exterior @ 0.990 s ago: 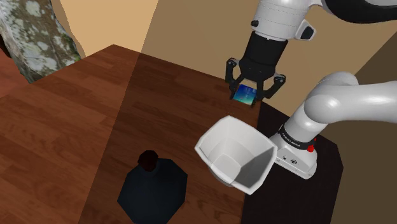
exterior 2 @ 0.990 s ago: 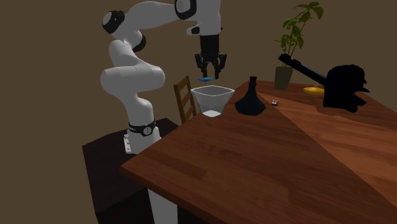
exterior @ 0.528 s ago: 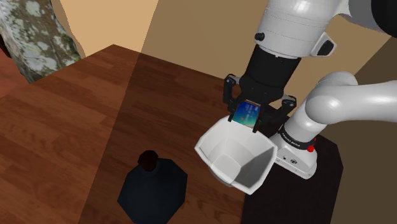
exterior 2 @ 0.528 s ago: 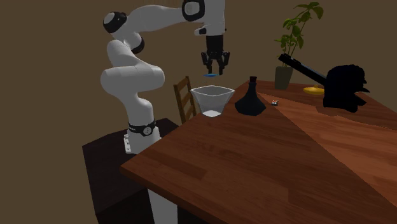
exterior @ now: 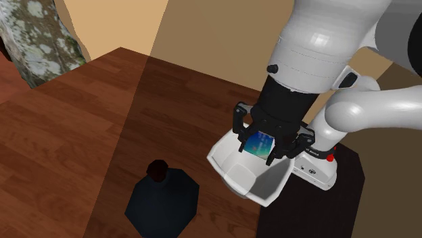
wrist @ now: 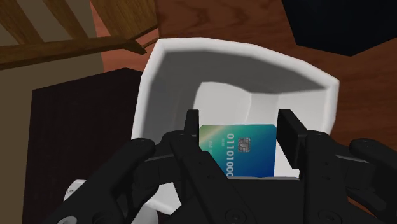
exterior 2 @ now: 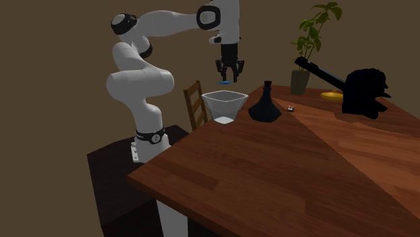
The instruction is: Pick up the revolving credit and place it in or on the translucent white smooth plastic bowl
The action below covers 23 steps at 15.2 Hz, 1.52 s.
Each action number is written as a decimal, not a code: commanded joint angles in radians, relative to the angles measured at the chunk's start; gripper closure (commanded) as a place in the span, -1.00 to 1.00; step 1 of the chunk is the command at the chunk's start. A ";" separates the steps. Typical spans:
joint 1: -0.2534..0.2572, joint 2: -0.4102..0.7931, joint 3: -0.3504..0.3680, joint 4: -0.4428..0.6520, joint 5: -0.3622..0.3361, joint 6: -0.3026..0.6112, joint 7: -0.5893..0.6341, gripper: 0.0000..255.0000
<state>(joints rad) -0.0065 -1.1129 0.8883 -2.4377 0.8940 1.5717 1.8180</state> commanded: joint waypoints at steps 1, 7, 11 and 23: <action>0.007 -0.007 0.019 -0.023 0.018 0.019 -0.003 1.00; 0.020 -0.012 0.076 -0.083 0.067 0.079 -0.017 1.00; 0.027 -0.010 0.112 -0.115 0.097 0.117 -0.025 1.00; 0.017 0.002 0.114 -0.106 0.092 0.123 -0.028 -1.00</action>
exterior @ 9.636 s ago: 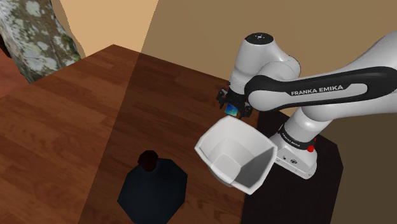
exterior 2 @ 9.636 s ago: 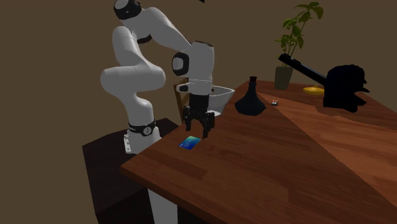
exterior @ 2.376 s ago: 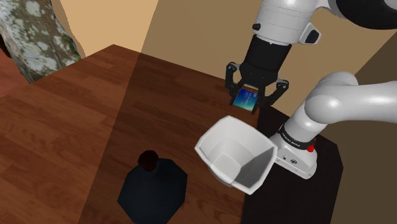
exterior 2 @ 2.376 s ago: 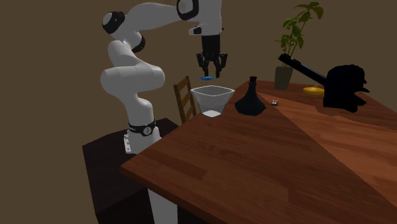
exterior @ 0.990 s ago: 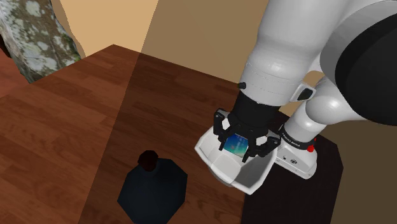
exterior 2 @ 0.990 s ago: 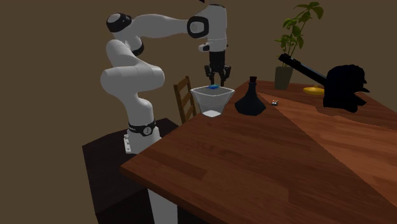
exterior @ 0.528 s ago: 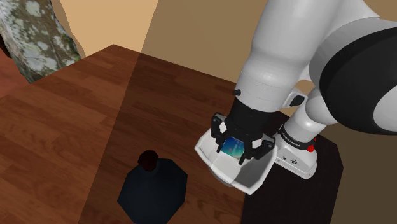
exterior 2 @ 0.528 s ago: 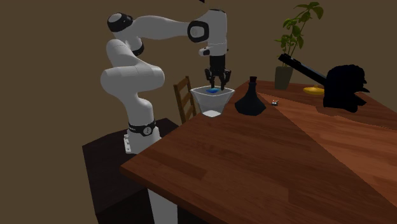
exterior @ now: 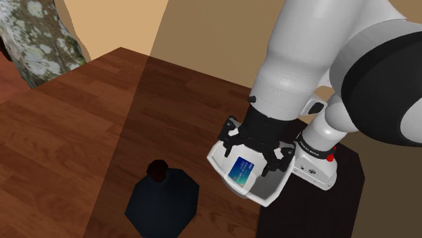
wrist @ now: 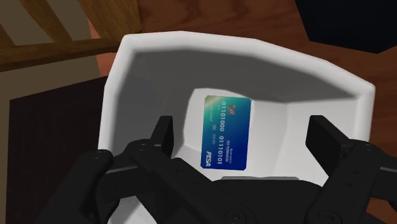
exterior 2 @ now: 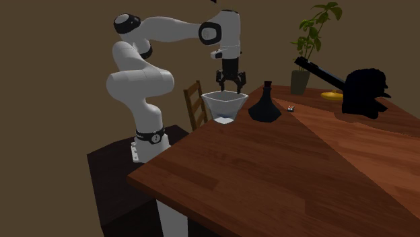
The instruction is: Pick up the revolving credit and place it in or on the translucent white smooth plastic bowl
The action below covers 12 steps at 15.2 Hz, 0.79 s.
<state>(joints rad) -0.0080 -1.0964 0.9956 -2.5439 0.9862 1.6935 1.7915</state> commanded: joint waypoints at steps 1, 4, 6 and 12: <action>0.031 -0.023 0.004 -0.010 0.002 -0.001 0.003 -1.00; 0.024 -0.023 -0.082 0.050 -0.069 -0.077 0.016 -1.00; 0.019 -0.024 -0.102 0.068 -0.084 -0.099 0.017 -1.00; 0.016 -0.028 -0.101 0.068 -0.082 -0.103 0.015 -1.00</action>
<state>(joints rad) -0.0004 -1.1187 0.8926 -2.4748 0.9044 1.5908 1.8076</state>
